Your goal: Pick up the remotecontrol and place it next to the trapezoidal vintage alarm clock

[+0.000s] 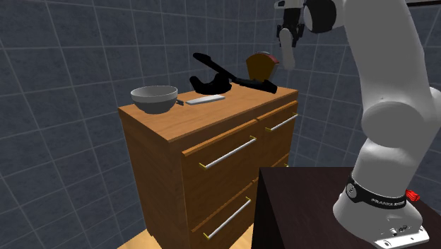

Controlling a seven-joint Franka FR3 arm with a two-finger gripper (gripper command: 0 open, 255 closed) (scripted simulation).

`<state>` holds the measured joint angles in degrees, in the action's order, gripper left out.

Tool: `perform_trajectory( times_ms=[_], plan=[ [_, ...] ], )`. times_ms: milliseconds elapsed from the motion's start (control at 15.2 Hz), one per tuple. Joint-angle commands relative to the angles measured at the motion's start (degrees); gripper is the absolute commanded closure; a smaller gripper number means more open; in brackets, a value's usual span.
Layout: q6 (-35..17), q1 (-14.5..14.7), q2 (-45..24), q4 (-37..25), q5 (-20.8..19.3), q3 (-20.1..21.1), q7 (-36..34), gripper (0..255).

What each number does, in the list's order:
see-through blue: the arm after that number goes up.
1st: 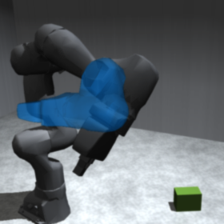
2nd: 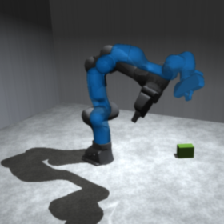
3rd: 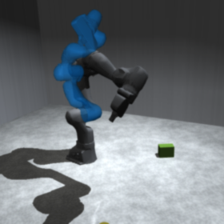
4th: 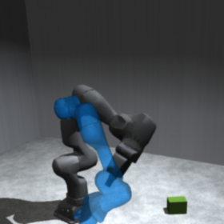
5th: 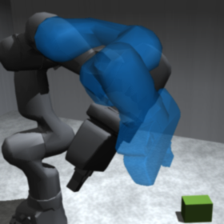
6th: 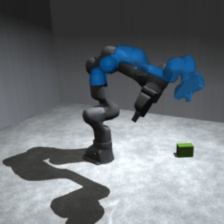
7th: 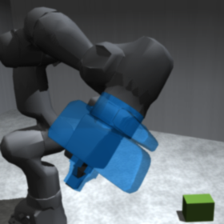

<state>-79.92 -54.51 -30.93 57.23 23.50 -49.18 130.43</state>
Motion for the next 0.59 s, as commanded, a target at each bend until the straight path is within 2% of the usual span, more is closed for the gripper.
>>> perform_trajectory(
  times_ms=[0,528],
  plan=[
    [-2.32,1.58,1.05,3.48,-0.76,-0.42,0.27,255],
    [-10.19,5.90,3.43,14.07,-2.46,-1.23,0.70,255]
  ],
)
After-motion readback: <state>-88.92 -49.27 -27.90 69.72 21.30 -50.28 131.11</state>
